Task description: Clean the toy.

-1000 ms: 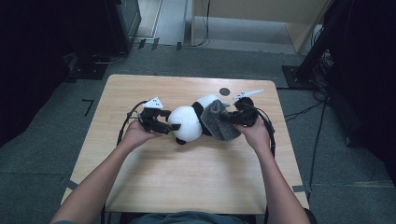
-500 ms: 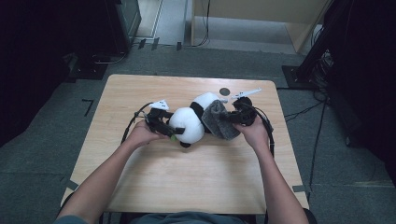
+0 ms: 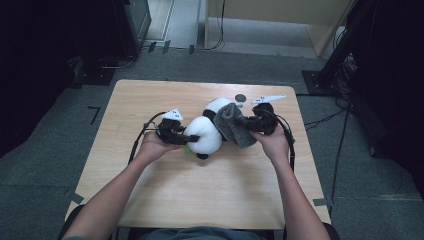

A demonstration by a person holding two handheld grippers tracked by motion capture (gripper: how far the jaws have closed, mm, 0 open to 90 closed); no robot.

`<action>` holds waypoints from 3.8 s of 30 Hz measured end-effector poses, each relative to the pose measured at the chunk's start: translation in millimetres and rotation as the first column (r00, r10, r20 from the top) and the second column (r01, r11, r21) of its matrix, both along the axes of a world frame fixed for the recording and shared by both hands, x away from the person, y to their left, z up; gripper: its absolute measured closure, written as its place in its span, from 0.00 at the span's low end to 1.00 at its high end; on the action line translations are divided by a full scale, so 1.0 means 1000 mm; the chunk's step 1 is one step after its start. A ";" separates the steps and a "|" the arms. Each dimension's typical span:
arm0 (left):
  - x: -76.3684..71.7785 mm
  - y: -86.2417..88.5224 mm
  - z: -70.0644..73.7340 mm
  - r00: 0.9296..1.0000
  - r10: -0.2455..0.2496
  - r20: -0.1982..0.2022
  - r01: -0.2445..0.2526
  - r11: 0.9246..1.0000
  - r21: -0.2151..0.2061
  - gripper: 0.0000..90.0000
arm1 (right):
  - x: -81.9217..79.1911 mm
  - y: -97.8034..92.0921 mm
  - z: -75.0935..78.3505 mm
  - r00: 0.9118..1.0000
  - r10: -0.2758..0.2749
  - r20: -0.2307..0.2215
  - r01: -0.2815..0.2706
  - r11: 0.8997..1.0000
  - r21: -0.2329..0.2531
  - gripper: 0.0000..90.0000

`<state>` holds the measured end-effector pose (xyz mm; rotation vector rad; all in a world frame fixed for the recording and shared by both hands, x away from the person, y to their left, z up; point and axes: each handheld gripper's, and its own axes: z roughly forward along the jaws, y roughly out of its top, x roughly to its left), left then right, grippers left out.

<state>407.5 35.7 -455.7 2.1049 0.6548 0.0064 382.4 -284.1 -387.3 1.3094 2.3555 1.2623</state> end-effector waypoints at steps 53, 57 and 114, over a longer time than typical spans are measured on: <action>-0.028 -0.004 0.031 0.936 0.318 -0.152 -0.343 0.920 -0.189 0.63 | -0.066 0.116 -0.043 0.965 0.219 0.143 -0.213 0.975 -0.056 0.89; -0.029 -0.004 0.035 0.935 0.316 -0.158 -0.347 0.909 -0.231 0.63 | -0.068 0.123 -0.050 0.964 0.232 0.128 -0.222 0.971 -0.087 0.89; -0.024 0.007 0.028 0.929 0.331 -0.169 -0.361 0.910 -0.204 0.60 | -0.043 0.038 -0.014 0.994 -0.063 0.085 0.048 0.985 0.168 0.89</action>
